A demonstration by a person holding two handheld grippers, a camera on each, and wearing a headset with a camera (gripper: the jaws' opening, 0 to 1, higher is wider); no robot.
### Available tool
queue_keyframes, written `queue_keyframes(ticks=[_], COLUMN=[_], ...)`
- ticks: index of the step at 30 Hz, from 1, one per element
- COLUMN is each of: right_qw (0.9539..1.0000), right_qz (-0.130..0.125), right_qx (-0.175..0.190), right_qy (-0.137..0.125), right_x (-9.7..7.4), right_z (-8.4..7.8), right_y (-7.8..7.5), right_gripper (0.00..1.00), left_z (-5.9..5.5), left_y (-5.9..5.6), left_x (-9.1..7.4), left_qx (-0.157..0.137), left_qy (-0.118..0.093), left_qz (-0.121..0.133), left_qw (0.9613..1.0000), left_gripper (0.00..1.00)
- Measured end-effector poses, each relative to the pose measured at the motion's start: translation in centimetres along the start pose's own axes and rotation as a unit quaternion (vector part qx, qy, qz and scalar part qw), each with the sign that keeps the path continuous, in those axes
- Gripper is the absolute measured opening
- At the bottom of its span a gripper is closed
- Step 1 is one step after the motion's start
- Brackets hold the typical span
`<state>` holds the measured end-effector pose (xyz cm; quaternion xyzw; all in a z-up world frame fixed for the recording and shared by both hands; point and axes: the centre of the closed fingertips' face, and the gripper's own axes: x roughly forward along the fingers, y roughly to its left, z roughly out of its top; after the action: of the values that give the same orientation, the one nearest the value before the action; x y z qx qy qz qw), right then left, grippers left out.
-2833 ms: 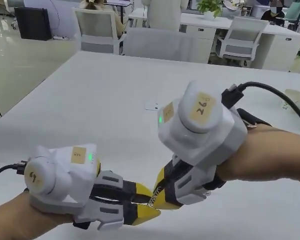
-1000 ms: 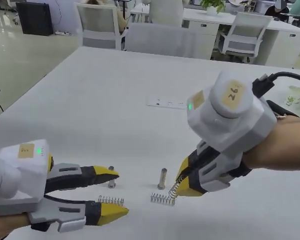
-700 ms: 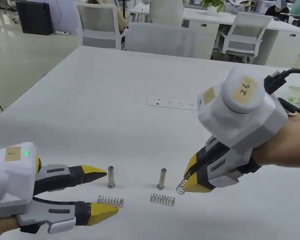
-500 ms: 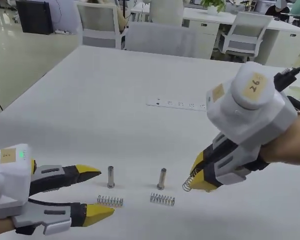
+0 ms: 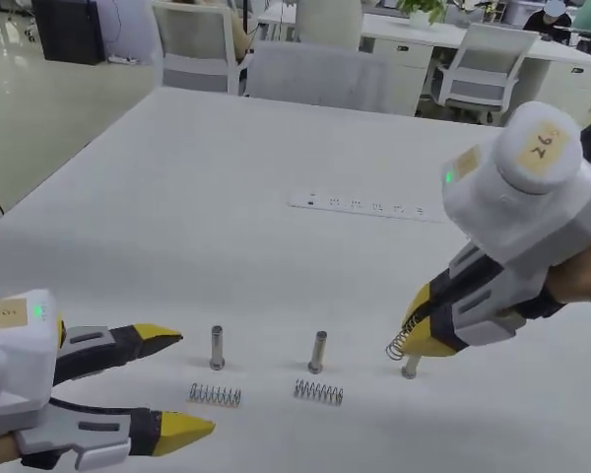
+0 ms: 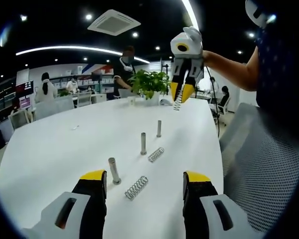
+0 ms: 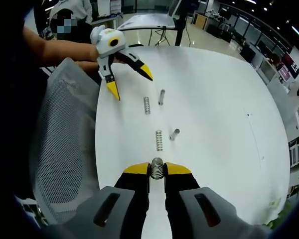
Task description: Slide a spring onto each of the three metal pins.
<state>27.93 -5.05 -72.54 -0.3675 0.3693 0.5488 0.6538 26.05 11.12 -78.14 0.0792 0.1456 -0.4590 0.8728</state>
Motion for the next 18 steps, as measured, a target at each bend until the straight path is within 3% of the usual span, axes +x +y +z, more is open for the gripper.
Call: queue_keyframes(ticks=[12,18], right_qw=[0.9996,0.9985], right_qz=[-0.023,-0.034], right_qx=[0.009,0.01], right_qy=[0.014,0.042], right_x=[-1.2,-1.1], right_z=[-0.6,-1.8], right_y=[-2.8,-4.3], right_gripper=[0.08,0.08], left_z=[-0.8,-0.8], left_y=[0.4,0.5], left_x=[-0.2,-0.3], left_qx=[0.007,0.005], left_qy=[0.015,0.015], left_qz=[0.005,0.006], left_qw=[0.9999,0.9999], left_gripper=[0.59,0.58])
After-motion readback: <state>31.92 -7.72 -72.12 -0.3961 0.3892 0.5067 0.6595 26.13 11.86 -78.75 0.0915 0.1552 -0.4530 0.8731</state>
